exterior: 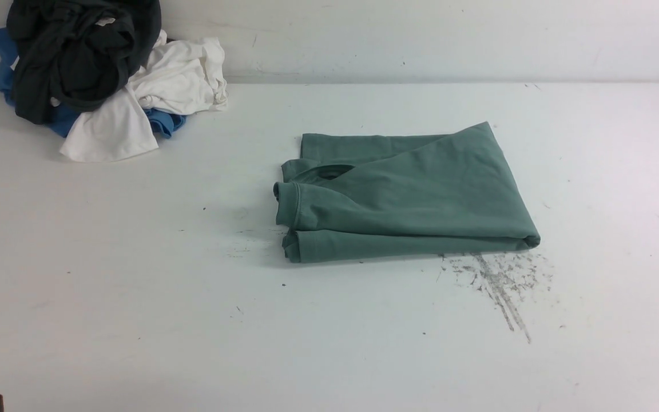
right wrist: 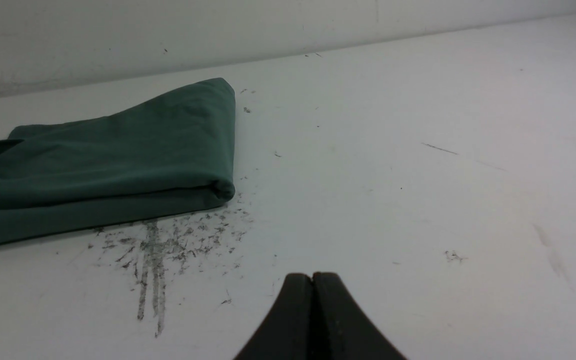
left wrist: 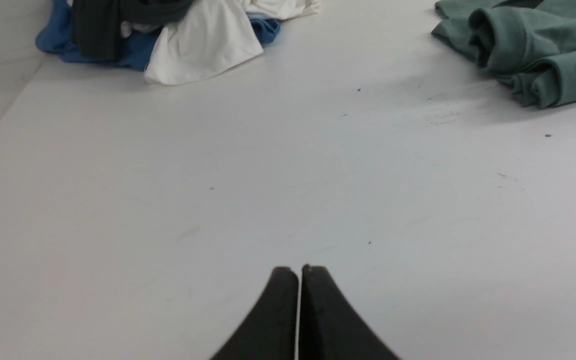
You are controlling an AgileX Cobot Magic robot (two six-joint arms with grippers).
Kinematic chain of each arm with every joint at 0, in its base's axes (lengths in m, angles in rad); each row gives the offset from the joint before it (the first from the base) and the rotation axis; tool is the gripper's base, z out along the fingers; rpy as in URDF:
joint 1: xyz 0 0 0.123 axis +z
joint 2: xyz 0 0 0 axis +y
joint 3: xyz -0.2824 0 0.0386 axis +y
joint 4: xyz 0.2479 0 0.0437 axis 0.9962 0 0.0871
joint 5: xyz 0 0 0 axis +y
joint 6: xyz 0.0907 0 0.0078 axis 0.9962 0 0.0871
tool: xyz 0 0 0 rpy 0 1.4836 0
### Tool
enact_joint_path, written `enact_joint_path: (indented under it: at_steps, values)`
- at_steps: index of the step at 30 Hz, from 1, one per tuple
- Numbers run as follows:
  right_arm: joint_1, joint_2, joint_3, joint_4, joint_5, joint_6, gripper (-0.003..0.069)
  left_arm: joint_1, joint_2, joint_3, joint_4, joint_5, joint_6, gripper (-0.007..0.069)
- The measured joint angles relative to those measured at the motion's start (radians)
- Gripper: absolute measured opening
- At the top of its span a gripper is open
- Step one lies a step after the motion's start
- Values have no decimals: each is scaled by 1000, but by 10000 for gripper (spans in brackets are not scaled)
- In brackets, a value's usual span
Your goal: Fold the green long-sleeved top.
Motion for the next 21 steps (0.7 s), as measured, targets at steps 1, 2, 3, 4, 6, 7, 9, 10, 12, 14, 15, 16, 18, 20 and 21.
enact_joint_path:
  at_steps: [1,2,3,4,6,7,9,10,12,14,15,16,18,20,21]
  values:
    - [0,0,0,0,0,0,-14,8,0,1,-23,-10,17,-8]
    - [0,0,0,0,0,0,-14,19,0,1,-60,-15,38,-8]
    - [0,0,0,0,0,0,-14,30,0,1,-78,-15,51,-8]
    - [0,0,0,0,0,0,-14,46,0,1,-110,-11,59,-8]
    - [0,0,0,0,0,0,-14,75,0,1,-158,2,71,-8]
    - [0,0,0,0,0,0,-14,83,0,1,-170,6,71,-8]
    - [0,0,0,0,0,0,-14,93,0,-1,-182,14,87,-8]
    - [0,0,0,0,0,0,-14,93,0,-2,-184,15,105,-8]
    - [0,0,0,0,0,0,-14,93,0,-2,-186,15,131,-8]
    - [0,0,0,0,0,0,-14,93,0,-2,-186,15,152,-8]
    - [0,0,0,0,0,0,-14,93,0,-2,-187,15,165,-8]
    - [0,0,0,0,0,0,-14,93,0,-2,-187,15,170,-8]
    - [0,0,0,0,0,0,-14,93,0,-2,-187,15,179,-8]
    - [0,0,0,0,0,0,-14,93,0,-2,-187,15,180,-8]
    - [0,0,0,0,0,0,-14,93,0,-2,-188,15,182,-8]
